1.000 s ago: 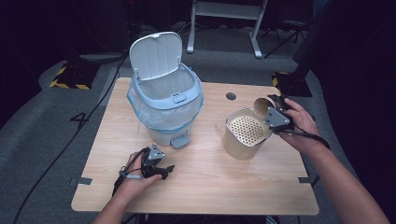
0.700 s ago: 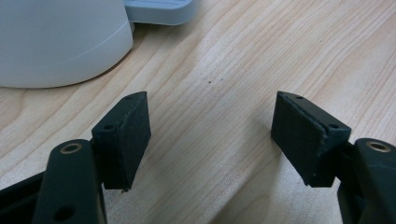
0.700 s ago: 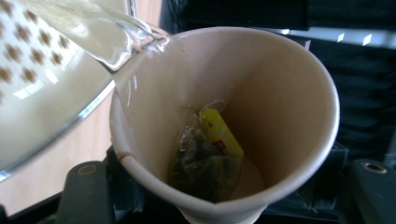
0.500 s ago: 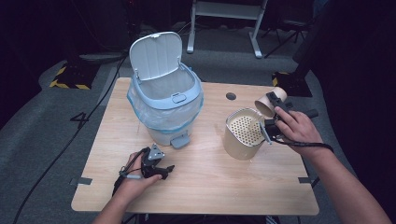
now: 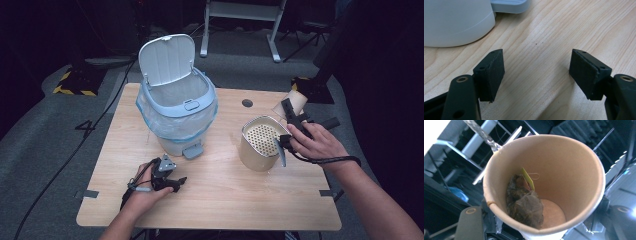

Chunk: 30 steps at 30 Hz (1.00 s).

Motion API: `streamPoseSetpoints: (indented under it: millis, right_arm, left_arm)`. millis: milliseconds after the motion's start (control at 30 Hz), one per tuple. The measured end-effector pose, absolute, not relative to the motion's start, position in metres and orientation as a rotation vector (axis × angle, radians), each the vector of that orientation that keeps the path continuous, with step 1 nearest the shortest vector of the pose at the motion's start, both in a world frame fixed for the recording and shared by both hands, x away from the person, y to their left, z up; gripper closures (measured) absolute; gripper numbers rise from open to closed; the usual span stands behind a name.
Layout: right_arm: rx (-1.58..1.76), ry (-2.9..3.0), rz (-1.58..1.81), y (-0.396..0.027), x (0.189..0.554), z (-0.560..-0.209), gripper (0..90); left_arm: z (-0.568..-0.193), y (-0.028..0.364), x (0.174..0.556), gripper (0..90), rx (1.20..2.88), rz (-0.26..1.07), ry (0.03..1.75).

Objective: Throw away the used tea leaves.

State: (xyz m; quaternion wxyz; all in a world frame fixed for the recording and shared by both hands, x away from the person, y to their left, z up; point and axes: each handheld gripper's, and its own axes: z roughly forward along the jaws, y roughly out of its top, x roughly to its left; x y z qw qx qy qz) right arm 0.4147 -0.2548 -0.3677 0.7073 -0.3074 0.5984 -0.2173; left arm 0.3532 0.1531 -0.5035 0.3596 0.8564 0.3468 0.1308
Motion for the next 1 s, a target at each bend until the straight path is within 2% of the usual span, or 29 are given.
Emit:
streamPoseSetpoints:
  millis: [333,867,1000]
  right_arm:
    - [-0.797,1.209,-0.622,-0.2496,0.4118,-0.3678,32.8]
    - [-0.787,1.173,-0.661,-0.2494,0.4108,-0.3602,33.0]
    - [-0.869,1.163,-0.661,-0.2443,0.4053,-0.3649,33.2]
  left_arm:
    - [-0.5036,0.1530,0.3532,28.7,2.207,0.339,0.894]
    - [-0.5035,0.1531,0.3533,28.7,2.208,0.337,0.894]
    - [-0.5036,0.1530,0.3532,28.7,2.206,0.339,0.895]
